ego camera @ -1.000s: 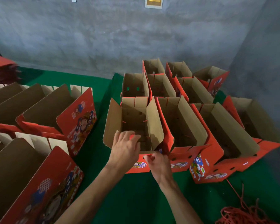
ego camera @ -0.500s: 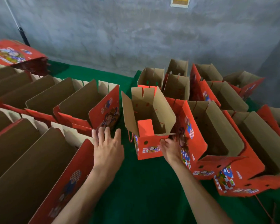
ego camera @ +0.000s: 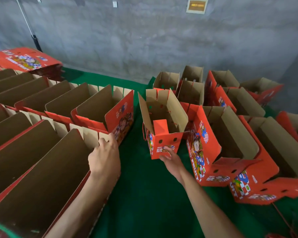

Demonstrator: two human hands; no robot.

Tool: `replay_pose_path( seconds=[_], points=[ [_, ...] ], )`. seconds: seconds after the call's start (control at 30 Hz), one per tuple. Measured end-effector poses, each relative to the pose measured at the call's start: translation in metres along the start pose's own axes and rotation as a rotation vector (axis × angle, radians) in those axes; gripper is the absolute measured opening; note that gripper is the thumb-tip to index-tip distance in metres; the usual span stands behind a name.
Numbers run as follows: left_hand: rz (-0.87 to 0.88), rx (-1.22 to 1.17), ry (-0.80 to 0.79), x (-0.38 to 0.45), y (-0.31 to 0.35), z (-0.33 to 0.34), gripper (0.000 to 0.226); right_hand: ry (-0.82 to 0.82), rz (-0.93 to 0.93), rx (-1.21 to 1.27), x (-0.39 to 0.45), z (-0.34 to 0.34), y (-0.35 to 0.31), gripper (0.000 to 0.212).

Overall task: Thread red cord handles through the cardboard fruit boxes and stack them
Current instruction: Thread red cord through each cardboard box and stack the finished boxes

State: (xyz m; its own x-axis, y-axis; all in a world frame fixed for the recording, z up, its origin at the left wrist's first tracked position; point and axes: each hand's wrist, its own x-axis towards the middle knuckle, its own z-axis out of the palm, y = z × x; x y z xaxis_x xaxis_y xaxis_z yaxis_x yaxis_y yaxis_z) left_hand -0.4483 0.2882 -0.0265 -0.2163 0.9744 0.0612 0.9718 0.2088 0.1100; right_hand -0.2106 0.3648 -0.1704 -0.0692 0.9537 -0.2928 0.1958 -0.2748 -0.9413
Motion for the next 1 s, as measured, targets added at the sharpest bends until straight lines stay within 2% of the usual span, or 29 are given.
replay_pose_path(
  seconds=[0.07, 0.17, 0.27, 0.37, 0.43, 0.57, 0.7, 0.77, 0.87, 1.0],
  points=[
    [0.035, -0.047, 0.015, -0.002, 0.004, -0.003, 0.044, -0.008, -0.026, 0.037, -0.013, 0.001, -0.003, 0.041],
    [0.091, -0.116, 0.000, -0.012, 0.021, -0.008, 0.041, -0.033, -0.077, 0.040, -0.038, 0.000, -0.004, 0.027],
    [0.168, -0.127, -0.037, -0.021, 0.052, -0.009, 0.043, -0.075, -0.051, 0.082, -0.058, -0.004, 0.000, 0.029],
    [0.251, -0.136, -0.098, -0.036, 0.093, -0.006, 0.031, -0.133, -0.033, 0.166, -0.077, -0.004, 0.006, 0.037],
    [0.310, -0.142, -0.142, -0.048, 0.125, -0.003, 0.026, -0.094, -0.088, 0.200, -0.095, -0.004, 0.013, 0.029],
    [0.454, -0.111, -0.202, -0.073, 0.181, -0.002, 0.026, 0.050, -0.251, 0.023, -0.134, -0.040, 0.034, 0.017],
    [0.600, -0.194, -0.261, -0.098, 0.224, 0.001, 0.022, 0.158, -0.339, -0.012, -0.165, -0.094, 0.053, 0.027],
    [0.606, -0.326, -0.315, -0.113, 0.244, 0.010, 0.029, 0.206, -0.334, 0.006, -0.181, -0.118, 0.066, 0.035],
    [0.597, -0.579, -0.504, -0.138, 0.264, 0.022, 0.055, 0.279, -0.319, 0.039, -0.204, -0.145, 0.086, 0.031],
    [0.633, -0.708, -0.785, -0.162, 0.271, 0.038, 0.089, 0.383, -0.275, -0.123, -0.226, -0.168, 0.116, 0.027]
  ],
)
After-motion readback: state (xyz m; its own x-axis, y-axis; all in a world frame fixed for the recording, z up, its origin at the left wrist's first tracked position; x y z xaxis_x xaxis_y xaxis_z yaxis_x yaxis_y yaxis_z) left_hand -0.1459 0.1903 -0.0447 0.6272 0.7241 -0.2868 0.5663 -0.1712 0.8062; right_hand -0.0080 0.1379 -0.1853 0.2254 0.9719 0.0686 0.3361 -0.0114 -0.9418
